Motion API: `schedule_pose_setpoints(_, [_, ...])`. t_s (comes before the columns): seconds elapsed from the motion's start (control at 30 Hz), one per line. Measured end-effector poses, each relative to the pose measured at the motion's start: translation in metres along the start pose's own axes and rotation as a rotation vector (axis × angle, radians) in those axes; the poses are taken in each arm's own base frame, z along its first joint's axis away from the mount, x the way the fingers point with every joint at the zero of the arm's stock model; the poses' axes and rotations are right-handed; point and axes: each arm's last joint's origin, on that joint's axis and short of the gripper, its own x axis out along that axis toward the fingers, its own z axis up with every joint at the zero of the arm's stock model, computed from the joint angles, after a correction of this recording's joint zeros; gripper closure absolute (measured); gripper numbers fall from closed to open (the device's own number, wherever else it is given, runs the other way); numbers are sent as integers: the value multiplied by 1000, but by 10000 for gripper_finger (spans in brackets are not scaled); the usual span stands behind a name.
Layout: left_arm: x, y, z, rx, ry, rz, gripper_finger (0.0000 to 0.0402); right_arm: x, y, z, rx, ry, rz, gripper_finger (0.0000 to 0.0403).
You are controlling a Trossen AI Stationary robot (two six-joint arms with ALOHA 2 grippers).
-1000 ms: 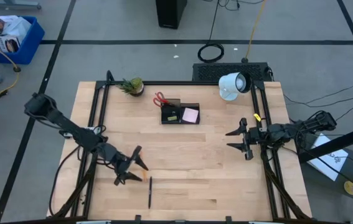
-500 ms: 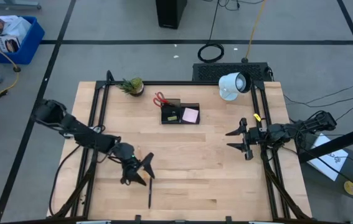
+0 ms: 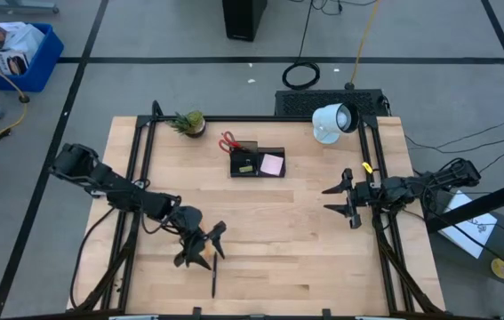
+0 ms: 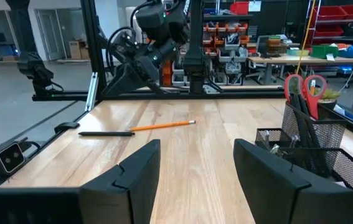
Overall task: Pick and place office supplies into organizer
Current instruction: Put the pen into the mesh organizer
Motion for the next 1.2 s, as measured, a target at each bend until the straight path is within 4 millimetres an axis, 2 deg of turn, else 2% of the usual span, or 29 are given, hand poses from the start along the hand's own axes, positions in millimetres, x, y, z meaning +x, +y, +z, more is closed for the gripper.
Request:
schedule_pose_setpoints(0.2, [-1, -2, -6, -24, 45, -39, 146, 0, 0, 0, 0, 0, 0, 209])
schedule_pose_setpoints(0.4, [-3, -11, -18, 142, 117, -179, 146, 0, 0, 0, 0, 0, 0, 209])
schedule_pose_setpoints(0.53, [-3, -12, -18, 166, 112, -198, 146, 0, 0, 0, 0, 0, 0, 209])
schedule_pose_setpoints(0.77, [-4, 0, -21, 230, 82, -139, 146, 0, 0, 0, 0, 0, 0, 209])
schedule_pose_setpoints(0.93, [10, 9, -36, 200, 100, -230, 146, 0, 0, 0, 0, 0, 1, 209])
schedule_pose_setpoints(1.07, [20, 22, -35, 192, 98, -305, 146, 0, 0, 0, 0, 0, 0, 209])
schedule_pose_setpoints(1.2, [27, 32, -27, 266, 135, -378, 146, 0, 0, 0, 0, 0, 0, 209])
